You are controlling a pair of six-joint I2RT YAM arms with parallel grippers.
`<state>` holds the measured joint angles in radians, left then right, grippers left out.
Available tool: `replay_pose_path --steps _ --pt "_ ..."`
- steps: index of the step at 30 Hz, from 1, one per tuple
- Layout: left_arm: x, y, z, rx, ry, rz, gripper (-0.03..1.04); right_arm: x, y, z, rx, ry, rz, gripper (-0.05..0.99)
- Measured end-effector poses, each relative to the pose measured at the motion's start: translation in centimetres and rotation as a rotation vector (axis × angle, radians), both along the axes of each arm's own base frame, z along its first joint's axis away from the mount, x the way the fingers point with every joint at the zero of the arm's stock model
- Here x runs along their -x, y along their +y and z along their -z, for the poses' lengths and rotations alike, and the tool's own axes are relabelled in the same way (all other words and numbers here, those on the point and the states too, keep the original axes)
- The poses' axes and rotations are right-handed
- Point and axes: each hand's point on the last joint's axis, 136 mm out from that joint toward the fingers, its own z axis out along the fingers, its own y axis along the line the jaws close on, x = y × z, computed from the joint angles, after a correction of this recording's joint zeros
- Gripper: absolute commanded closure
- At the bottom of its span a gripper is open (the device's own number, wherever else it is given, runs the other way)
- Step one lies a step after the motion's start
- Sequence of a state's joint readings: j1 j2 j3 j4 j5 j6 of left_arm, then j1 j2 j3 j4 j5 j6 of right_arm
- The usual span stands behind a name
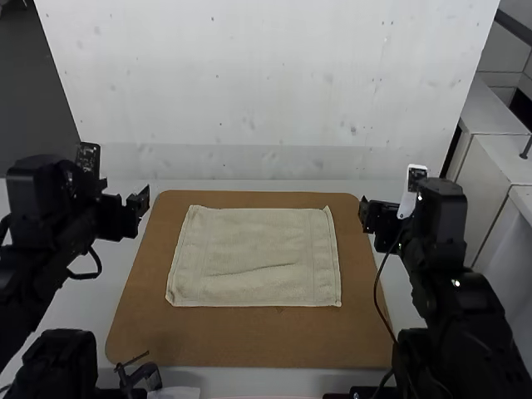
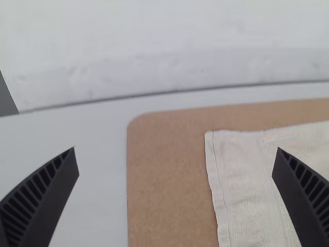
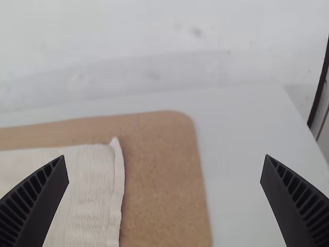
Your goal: Fold the towel.
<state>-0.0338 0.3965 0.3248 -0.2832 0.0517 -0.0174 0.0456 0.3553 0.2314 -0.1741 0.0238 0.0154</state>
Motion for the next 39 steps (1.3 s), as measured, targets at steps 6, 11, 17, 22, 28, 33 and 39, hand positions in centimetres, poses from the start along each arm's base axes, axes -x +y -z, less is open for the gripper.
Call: replay_pose_path --steps 6,11,17,22,28,33,39 --pt "-2.0 0.0 4.1 -0.003 0.233 -0.005 0.04 -2.6 1.1 1.5 -0.023 0.221 -0.041 -0.02" --pt "-3.9 -0.2 5.0 -0.005 0.334 -0.003 0.04 -5.8 2.4 3.5 -0.044 0.345 -0.060 -0.02" --pt "-6.2 -0.2 6.7 -0.008 0.444 -0.005 0.05 -9.1 5.3 6.3 -0.045 0.464 -0.096 -0.02" --pt "-7.0 0.0 7.3 -0.005 0.472 -0.013 0.05 -11.9 7.0 9.2 -0.027 0.550 -0.113 -0.02" --pt "-8.2 0.1 7.6 -0.001 0.470 -0.017 0.05 -14.5 7.7 13.3 -0.002 0.638 -0.103 -0.02" --pt "-8.4 0.2 8.3 -0.001 0.483 -0.020 0.05 -16.5 7.9 15.2 0.018 0.661 -0.088 -0.02" --pt "-8.5 0.3 8.2 0.000 0.475 -0.024 0.05 -17.8 7.9 16.3 0.048 0.670 -0.065 0.12"
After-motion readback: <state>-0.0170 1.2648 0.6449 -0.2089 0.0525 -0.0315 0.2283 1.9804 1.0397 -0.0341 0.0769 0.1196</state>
